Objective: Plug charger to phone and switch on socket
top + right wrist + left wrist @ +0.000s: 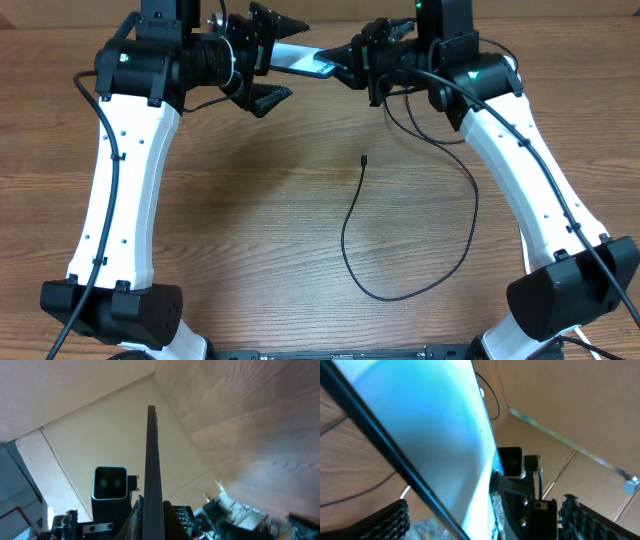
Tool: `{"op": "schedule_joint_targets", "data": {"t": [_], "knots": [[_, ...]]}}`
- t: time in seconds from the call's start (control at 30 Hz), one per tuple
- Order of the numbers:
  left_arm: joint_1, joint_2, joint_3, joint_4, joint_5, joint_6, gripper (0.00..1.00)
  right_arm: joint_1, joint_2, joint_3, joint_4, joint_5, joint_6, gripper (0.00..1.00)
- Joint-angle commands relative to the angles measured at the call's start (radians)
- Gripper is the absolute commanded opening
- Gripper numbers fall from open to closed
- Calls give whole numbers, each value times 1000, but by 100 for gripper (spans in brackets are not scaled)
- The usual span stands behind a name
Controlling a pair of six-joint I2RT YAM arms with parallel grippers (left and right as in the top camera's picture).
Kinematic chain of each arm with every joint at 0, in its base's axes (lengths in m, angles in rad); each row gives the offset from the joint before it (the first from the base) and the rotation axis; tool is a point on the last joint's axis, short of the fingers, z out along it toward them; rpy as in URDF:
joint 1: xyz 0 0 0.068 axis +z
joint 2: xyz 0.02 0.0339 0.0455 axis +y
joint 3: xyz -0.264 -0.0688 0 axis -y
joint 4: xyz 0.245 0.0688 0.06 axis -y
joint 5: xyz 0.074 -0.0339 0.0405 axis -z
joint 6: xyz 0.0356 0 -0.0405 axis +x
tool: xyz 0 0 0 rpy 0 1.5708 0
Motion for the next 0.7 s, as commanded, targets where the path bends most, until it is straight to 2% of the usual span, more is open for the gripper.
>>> {"op": "schedule_joint_targets", "data": {"t": [0.0,0.1,0.2,0.43,0.67], "knots": [[3,10,-1,4,22,-66,89,-5,-31,40,14,-24,42,4],[12,10,0,4,-11,-65,86,-5,-31,40,14,-40,73,3],[12,10,0,4,-42,-68,77,-5,-31,40,15,-77,126,4],[12,10,0,4,-96,-185,78,-5,-31,40,14,-80,171,4],[11,10,0,4,-179,-245,68,6,-31,40,14,-76,198,4]]}}
